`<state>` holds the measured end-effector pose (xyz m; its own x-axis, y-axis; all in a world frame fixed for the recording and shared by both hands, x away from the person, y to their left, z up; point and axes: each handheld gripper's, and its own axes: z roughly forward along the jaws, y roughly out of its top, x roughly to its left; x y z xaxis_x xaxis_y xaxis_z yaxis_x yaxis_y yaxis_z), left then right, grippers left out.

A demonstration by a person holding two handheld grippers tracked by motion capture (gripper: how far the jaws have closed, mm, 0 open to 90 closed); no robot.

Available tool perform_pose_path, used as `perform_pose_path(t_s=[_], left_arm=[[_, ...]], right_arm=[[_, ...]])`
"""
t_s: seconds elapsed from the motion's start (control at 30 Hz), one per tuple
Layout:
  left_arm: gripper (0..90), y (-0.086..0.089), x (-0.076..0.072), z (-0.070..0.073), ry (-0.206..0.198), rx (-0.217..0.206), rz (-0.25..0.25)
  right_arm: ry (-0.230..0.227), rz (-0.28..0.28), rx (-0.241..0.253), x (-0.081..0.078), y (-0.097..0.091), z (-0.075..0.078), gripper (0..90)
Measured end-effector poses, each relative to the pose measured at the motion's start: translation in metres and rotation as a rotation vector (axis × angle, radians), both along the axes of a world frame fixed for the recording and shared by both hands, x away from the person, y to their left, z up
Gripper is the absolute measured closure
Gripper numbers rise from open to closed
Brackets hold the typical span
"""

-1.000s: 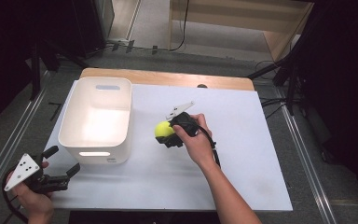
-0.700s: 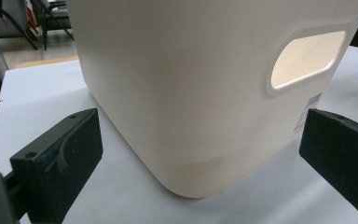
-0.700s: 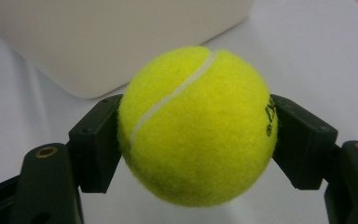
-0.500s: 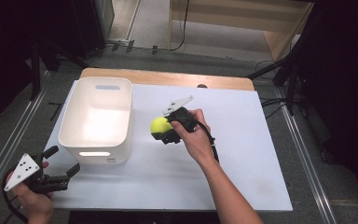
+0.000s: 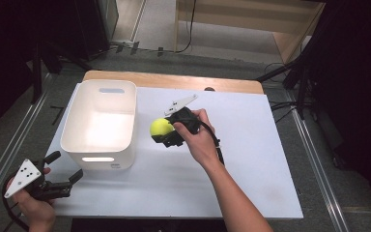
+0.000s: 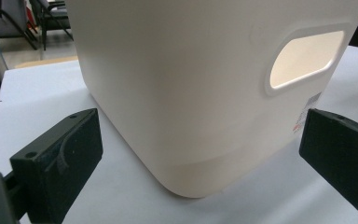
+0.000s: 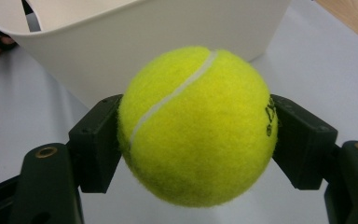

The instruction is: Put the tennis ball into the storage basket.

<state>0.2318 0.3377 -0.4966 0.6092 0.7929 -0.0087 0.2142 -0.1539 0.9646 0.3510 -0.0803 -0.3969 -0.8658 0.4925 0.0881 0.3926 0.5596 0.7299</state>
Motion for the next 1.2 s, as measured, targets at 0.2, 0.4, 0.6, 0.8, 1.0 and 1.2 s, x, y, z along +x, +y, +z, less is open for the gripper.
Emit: perform_pose_path(t_s=[0.2,0.4,0.6,0.8,1.0,1.2], left_arm=[[0.0,0.0,0.0,0.0,0.0,0.001,0.001],[0.0,0.0,0.0,0.0,0.0,0.001,0.001],[0.0,0.0,0.0,0.0,0.0,0.0,0.001],[0.0,0.0,0.0,0.0,0.001,0.0,0.001],[0.0,0.0,0.0,0.0,-0.001,-0.003,0.0],[0.0,0.0,0.0,0.0,-0.001,-0.006,0.0]], right_arm=[[-0.005,0.008,0.0,0.0,0.003,0.005,23.8],[-0.012,0.023,0.001,0.001,0.009,0.012,23.8],[-0.014,0.035,0.004,0.002,0.016,0.014,23.8],[-0.018,0.044,0.011,0.002,0.022,0.019,23.8],[-0.026,0.057,0.019,0.002,0.028,0.024,23.8],[-0.035,0.06,0.022,0.002,0.031,0.03,23.8]])
